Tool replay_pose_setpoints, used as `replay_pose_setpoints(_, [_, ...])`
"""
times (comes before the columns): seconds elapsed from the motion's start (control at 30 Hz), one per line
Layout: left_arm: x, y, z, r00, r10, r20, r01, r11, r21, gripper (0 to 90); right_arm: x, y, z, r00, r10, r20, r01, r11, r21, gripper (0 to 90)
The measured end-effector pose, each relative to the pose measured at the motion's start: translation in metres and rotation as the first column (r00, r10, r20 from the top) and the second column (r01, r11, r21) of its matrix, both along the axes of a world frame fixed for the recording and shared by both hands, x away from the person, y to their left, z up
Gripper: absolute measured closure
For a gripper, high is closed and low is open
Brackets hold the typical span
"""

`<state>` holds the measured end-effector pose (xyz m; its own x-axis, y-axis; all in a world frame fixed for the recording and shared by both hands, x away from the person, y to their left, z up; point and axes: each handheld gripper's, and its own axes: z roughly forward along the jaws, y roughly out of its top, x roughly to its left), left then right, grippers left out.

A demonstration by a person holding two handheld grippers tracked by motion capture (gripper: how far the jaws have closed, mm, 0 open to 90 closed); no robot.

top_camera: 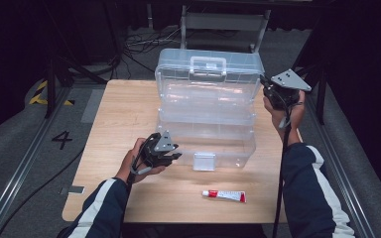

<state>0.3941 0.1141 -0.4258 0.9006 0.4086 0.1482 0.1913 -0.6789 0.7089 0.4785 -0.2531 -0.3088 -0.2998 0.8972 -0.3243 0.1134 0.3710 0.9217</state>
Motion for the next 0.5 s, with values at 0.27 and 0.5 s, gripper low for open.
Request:
replay_pose_setpoints(0.27, [0.0002,0.0002,0.0000,1.0000,-0.003,0.001,0.003,1.0000,0.001,67.2,0.0026,-0.0004,0.0012,1.0000,0.002,-0.008,-0.002,1.0000,0.004,85.2])
replay_pose_setpoints(0.5, [0.0006,0.0005,-0.0002,1.0000,-0.006,0.001,0.006,1.0000,-0.002,67.3,0.0088,-0.0010,0.0023,0.9999,0.001,-0.017,-0.001,0.9997,0.024,85.2])
